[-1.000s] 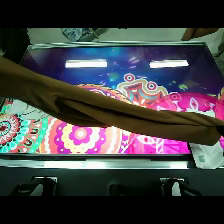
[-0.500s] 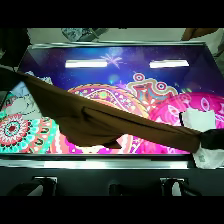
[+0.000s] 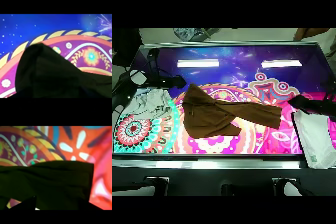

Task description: Fold the shirts.

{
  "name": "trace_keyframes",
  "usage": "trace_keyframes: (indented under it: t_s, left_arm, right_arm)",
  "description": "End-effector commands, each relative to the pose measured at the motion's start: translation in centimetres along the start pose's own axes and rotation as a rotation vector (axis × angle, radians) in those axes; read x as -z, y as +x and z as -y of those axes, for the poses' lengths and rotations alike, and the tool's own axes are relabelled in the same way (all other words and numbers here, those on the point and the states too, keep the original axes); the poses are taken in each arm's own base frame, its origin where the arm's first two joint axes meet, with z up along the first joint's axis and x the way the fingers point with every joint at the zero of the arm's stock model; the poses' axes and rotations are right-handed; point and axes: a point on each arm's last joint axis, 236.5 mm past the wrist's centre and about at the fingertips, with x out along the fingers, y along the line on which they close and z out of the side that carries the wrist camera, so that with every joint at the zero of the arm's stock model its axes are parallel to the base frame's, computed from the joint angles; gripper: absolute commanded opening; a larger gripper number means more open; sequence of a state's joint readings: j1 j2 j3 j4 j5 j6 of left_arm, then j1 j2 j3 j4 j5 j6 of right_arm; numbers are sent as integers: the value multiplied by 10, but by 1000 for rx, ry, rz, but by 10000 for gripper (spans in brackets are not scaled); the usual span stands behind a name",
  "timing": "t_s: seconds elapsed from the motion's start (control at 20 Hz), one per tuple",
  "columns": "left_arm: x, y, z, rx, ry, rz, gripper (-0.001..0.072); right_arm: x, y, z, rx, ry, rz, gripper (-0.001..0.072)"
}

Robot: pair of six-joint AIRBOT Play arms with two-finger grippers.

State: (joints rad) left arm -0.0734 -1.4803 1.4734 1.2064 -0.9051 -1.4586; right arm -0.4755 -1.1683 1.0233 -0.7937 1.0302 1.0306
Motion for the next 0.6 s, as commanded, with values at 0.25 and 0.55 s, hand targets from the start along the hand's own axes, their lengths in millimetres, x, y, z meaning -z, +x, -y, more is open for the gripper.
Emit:
trace_keyframes:
  t_s: [0.25, 0.55]
  left_arm:
    - [130, -14, -55, -5, -185, -505, 720]
    - [240, -15, -16, 134, -377, -615, 720]
  right_arm:
    - [36, 21, -49, -167, -272, -191, 690]
    - [106, 81, -105, -273, -387, -410, 709]
